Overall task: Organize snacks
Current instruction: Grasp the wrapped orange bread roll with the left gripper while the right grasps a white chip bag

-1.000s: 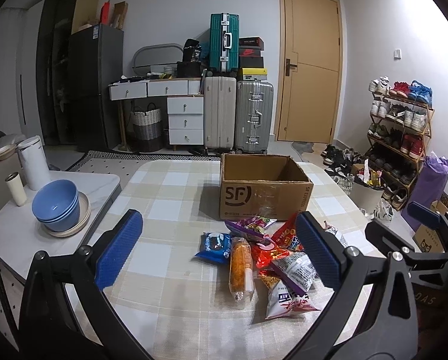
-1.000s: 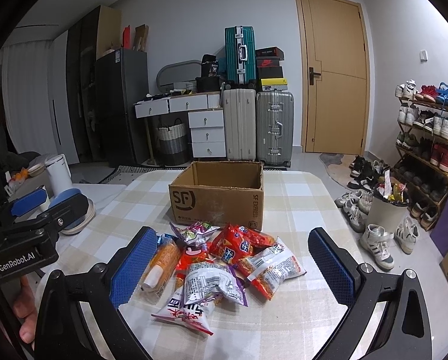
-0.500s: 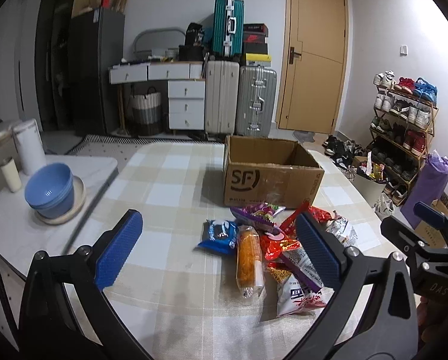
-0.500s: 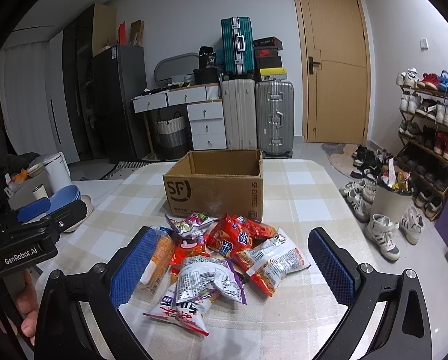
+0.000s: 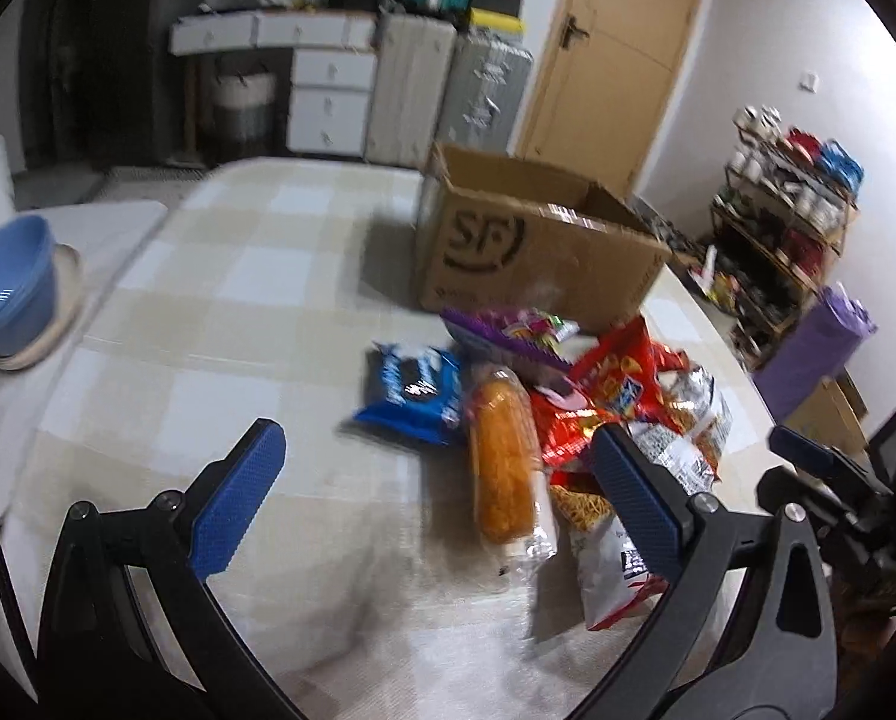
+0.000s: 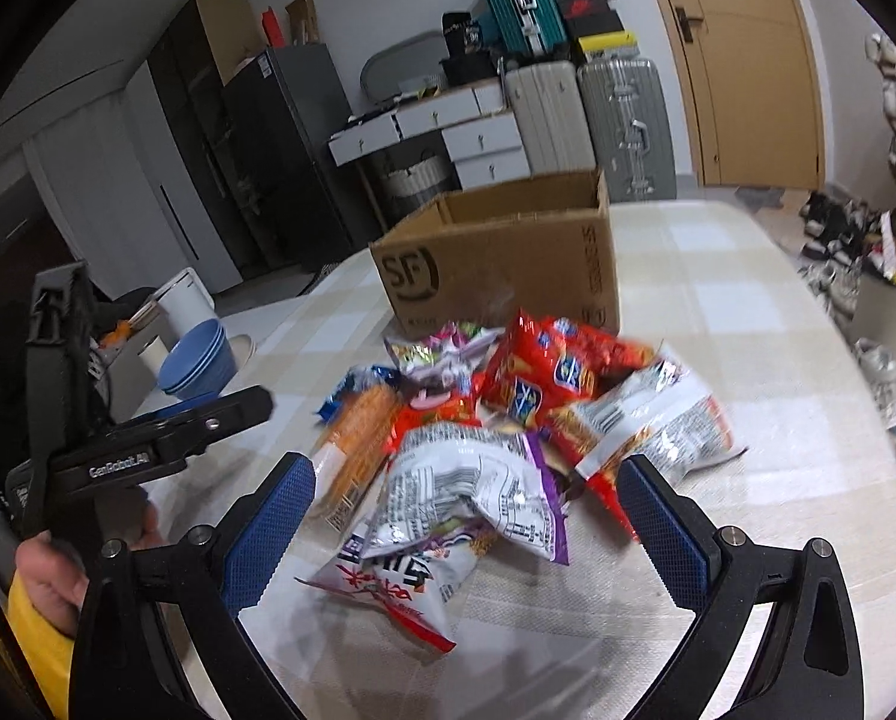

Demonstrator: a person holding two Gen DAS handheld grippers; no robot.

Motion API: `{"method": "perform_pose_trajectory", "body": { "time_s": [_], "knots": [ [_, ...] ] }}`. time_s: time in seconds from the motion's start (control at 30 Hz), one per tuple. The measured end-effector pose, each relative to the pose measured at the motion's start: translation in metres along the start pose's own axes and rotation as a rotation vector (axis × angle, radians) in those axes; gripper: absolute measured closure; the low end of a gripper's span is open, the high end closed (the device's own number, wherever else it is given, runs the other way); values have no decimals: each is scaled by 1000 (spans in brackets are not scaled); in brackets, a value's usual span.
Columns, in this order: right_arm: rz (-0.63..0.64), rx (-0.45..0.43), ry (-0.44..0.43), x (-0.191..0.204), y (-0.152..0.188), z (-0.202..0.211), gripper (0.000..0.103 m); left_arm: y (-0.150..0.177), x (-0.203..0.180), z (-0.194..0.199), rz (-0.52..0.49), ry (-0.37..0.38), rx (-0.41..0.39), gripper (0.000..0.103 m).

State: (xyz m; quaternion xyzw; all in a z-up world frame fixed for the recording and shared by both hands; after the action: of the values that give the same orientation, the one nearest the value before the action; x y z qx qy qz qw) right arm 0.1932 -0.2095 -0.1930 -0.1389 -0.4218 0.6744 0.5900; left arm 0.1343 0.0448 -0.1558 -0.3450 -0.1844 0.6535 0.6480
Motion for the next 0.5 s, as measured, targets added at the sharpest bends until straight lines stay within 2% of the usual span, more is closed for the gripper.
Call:
{"method": "perform_pose_trajectory", "body": {
  "time_s": [0.13,0.2,0.27,0.37,0.43,0.5],
  "knots": [
    [-35,23,-20,-8,3,-12,0,4,-17,-42,-78,-12,77,2],
    [-51,36,-29,-11,3,-17,0,7,-21,-61,-72,0,119,9],
    [-60,47,-42,-13,3,-20,0,10,-20,-79,-55,-7,176,28],
    [-59,72,-59,-11,4,-24,0,15,-17,-96,-29,14,218,38],
    [-54,103,-83,-9,5,-32,0,18,-20,-101,-28,44,235,59],
    [-68,123,-115,-7,4,-37,0,21,-24,-108,-35,77,248,69]
  ]
}}
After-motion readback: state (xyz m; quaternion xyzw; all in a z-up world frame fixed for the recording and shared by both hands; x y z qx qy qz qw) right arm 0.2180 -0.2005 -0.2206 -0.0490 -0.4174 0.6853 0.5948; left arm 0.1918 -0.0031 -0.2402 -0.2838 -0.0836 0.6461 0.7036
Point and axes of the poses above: each gripper's, at about its wrist camera, not at the fingertips, and z roughly against the way its jaws point, x to its left, y to its underside, the point moved 6 cm from there along -z, roughly the way its jaws point, and after that the axes turned 2 degrees about x, right-handed, at the moved point
